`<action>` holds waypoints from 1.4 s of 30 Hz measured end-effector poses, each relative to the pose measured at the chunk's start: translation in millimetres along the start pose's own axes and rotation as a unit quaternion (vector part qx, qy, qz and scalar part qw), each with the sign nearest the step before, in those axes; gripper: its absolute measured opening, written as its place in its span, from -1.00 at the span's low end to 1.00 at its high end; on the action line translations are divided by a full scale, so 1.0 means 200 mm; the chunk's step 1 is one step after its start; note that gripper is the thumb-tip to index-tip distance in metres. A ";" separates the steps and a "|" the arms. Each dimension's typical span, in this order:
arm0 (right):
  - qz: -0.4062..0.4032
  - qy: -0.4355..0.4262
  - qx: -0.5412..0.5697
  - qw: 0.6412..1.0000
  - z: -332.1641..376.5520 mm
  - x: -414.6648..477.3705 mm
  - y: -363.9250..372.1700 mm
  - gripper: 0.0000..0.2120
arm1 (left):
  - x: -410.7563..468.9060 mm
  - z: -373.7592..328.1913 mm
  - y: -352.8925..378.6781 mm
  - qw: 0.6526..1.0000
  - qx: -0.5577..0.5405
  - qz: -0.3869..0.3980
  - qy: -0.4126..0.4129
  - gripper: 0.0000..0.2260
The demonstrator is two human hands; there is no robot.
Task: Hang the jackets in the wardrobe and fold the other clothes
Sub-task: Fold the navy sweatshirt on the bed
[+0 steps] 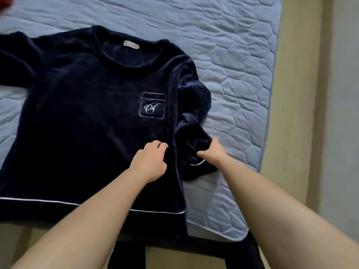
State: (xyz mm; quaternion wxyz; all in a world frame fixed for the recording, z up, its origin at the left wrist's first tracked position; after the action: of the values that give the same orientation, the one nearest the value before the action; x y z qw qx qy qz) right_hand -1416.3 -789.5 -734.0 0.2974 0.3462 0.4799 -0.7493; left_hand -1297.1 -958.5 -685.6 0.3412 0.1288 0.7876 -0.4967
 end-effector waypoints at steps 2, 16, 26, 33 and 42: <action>0.042 -0.042 0.001 0.998 -0.01 0.08 -0.01 -0.70 | 0.10 -0.09 0.03 0.997 -0.052 -0.009 -0.053 -0.46; 0.016 0.102 -0.155 0.983 -0.64 0.19 -1.44 -0.78 | 0.38 -0.84 -0.25 0.996 0.001 0.068 -0.065 -0.64; -0.048 -0.154 -0.196 0.967 -0.07 0.73 -1.21 -0.48 | 0.96 -0.71 -0.52 0.993 0.074 -0.037 -0.085 -0.41; 0.158 -0.256 -0.197 0.933 -0.01 0.95 -1.15 -0.81 | 1.43 -0.65 -0.76 0.949 0.316 -0.005 0.015 -0.56; 0.226 -0.112 -0.056 0.966 -0.29 1.06 -1.36 -0.75 | 1.34 -0.65 -0.60 0.969 0.052 -0.196 -0.140 -0.47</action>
State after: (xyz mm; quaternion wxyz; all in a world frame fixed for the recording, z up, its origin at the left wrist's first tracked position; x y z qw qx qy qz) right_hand -1738.9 -662.2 -782.5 0.5299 0.3420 0.3940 -0.6685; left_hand -1612.6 -938.6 -744.2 0.3370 -0.0809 0.7151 -0.6071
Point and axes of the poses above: each hand's wrist, its own x-axis towards the middle knuckle, its own y-axis out of the palm, z = x × y, the point moved 5 cm from there along x, towards the middle knuckle, and after that the axes turned 2 degrees about z, right-handed, at the moved point
